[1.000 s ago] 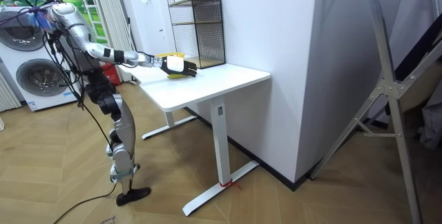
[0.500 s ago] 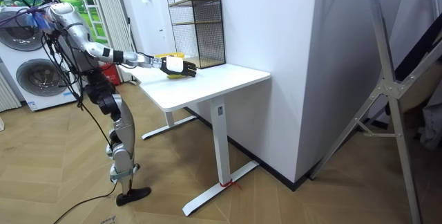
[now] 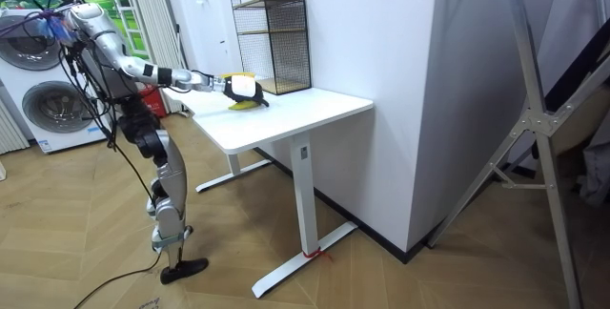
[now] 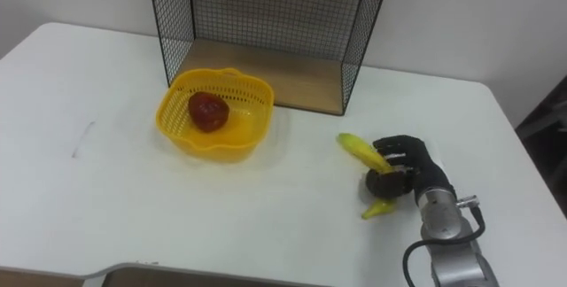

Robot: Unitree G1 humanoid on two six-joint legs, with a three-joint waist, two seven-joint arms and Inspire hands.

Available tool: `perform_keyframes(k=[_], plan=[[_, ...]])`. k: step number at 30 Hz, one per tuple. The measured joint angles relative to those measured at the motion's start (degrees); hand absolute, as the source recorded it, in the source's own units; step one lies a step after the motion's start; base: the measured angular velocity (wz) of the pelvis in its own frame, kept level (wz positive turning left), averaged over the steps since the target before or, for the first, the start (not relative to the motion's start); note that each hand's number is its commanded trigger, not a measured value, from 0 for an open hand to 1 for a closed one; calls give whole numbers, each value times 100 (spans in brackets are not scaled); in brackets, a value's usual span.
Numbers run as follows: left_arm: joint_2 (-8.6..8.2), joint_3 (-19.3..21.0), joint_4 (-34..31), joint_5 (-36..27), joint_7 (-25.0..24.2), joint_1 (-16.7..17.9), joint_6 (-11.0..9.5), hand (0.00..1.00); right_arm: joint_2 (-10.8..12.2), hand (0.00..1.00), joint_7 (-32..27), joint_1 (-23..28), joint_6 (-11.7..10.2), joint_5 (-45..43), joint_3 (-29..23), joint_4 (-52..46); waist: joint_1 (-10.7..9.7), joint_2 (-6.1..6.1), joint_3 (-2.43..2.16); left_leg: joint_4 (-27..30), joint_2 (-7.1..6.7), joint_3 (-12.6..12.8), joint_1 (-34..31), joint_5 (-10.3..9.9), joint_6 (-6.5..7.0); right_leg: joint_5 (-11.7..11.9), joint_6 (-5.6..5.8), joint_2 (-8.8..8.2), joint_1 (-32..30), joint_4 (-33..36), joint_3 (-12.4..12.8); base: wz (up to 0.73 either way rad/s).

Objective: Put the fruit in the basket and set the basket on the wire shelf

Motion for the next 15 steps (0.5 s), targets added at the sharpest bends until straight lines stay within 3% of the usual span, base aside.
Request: perform_keyframes(k=[15], plan=[[11,-16,9,0,1,-159,-26,0,2,100,-64,-6,-7,-94,12,54,8,9,35,-29,3,0,-31,-1,-1,1,-1,7,7,8,-21,0]])
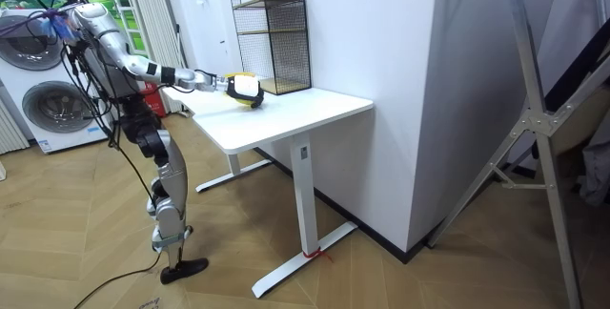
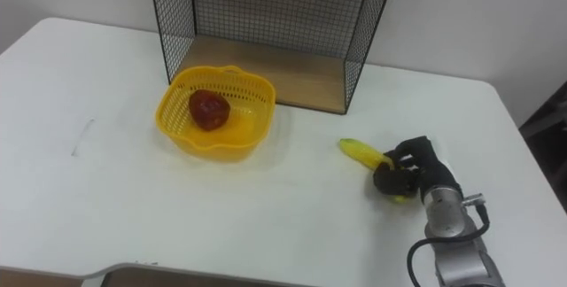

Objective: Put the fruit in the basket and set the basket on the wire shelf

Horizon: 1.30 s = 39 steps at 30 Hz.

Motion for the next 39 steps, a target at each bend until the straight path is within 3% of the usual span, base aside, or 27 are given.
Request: perform_keyframes(k=[8,12,18,22,24,32,39], plan=[[-14,3,-2,4,0,14,1,0,-5,100,8,2,17,186,-5,-98,-5,91,-19,-23,3,17,8,0,0,2,-1,0,-14,10,17,0],[-16,-1,-6,-1,7,1,5,0,9,100,23,21,220,628,19,-364,-17,132,-15,-55,6,40,16,1,0,2,-1,3,-44,18,41,-2],[-33,-102,110,49,11,-89,-12,0,419,100,80,195,255,1643,146,-1008,-20,225,-6,-61,4,35,15,1,0,2,0,-1,-42,10,15,0],[-54,-87,210,50,2,-83,-16,0,435,100,94,198,241,1993,220,-1313,-16,325,-17,-60,3,32,-1,1,1,2,1,-6,-50,8,-7,0],[-108,-81,217,48,1,-5,-9,0,440,100,94,198,240,2191,219,-1561,-22,380,-44,-59,3,32,-2,2,1,2,1,-9,-50,4,-6,0],[-225,-89,238,22,7,37,-41,0,439,100,87,199,180,3175,229,-2038,-9,350,-59,-45,2,23,4,4,0,1,2,-8,-25,5,4,0],[-249,-108,445,0,7,4,-130,0,436,100,61,199,102,3461,255,-2331,-8,309,-30,-43,3,28,13,4,1,1,1,-10,-21,14,3,0]])
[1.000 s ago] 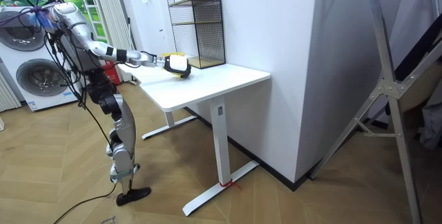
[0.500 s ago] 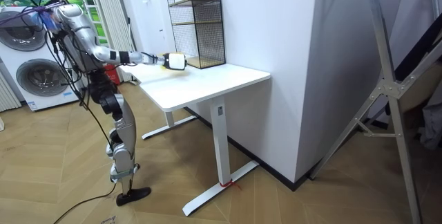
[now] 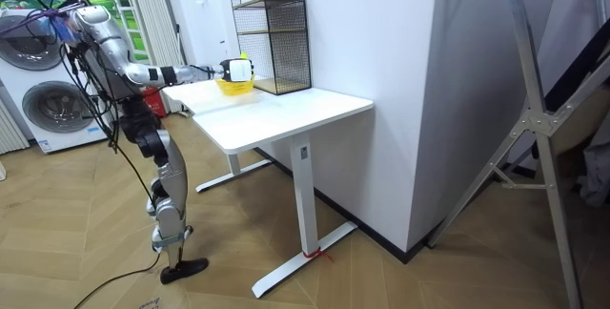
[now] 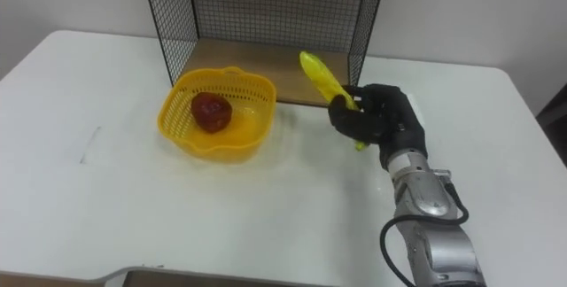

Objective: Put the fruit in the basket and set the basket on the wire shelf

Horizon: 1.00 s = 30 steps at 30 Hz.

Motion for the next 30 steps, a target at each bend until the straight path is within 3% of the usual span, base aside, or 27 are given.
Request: perform_keyframes(k=[10,22,30], plan=[[2,-123,-4,11,-5,-46,-5,0,-2,100,101,-4,-36,-730,314,-648,45,4,12,-11,-3,2,-76,0,0,0,0,-6,-127,4,-5,0],[54,-321,4,30,-8,-159,59,0,105,100,164,-289,-19,-1550,517,-663,287,-131,36,-7,-1,-13,-90,1,1,0,0,-10,-182,70,-43,0],[116,-397,4,5,-8,-277,47,0,94,100,275,-942,-7,-2086,935,-594,362,-149,72,-4,-1,-23,-73,4,0,0,0,-9,-120,64,-58,0]])
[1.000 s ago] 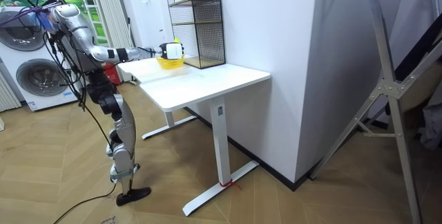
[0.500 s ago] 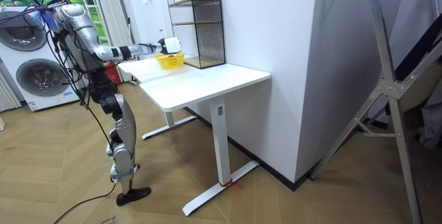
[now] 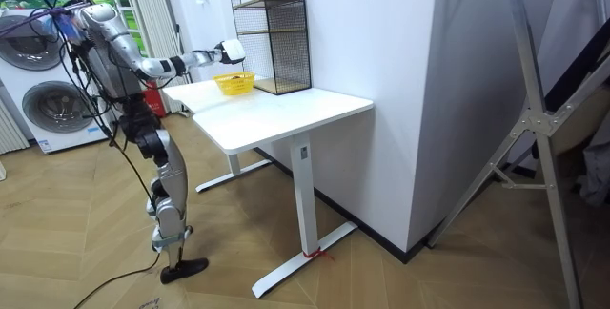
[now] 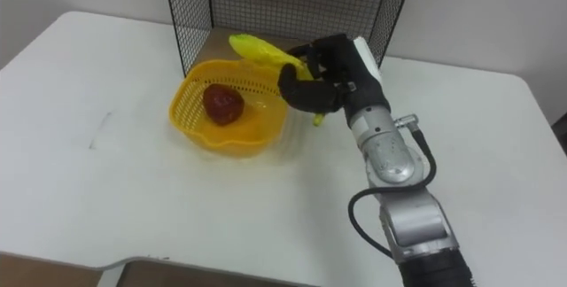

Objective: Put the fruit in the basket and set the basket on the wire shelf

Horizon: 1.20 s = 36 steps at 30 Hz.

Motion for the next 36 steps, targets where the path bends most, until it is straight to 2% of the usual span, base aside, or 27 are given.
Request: perform_keyframes(k=[6,10,13,14,15,17,23,36], plan=[[17,2,-30,30,0,-109,0,0,-11,100,22,-62,53,4,287,277,162,-88,28,2,-3,-14,-14,0,0,0,0,-5,0,0,-26,1],[16,2,-30,36,1,-146,16,0,-12,100,21,-132,150,4,333,381,169,-68,37,4,-3,-58,-38,0,0,0,0,-7,-1,-1,-83,6],[15,1,-37,36,1,-164,61,0,-12,100,18,-145,152,5,333,381,163,-36,20,7,-4,-104,-62,0,0,0,0,-8,-1,-4,-145,8],[15,4,-44,40,1,-169,69,0,-12,58,18,-145,152,0,333,382,166,-26,8,9,-7,-129,-73,0,0,0,0,-9,-1,-4,-158,7],[16,3,-65,41,1,-169,76,0,-12,0,18,-145,152,2,333,385,170,-16,-7,9,-7,-134,-73,0,0,0,0,-10,-2,-4,-161,5],[16,3,-93,41,1,-166,81,0,-13,0,17,-145,155,4,333,389,200,2,-21,8,-9,-141,-71,0,0,0,0,-10,-1,-4,-161,0],[19,4,-224,41,1,-158,95,0,-21,0,12,-145,164,3,335,428,274,17,-21,5,-9,-151,-72,1,0,0,0,-10,1,-7,-165,0],[20,21,-249,44,0,-85,95,0,-53,0,121,-145,170,-1,336,432,275,2,-20,6,-11,-155,-73,1,0,0,0,-10,11,-6,-172,0]])
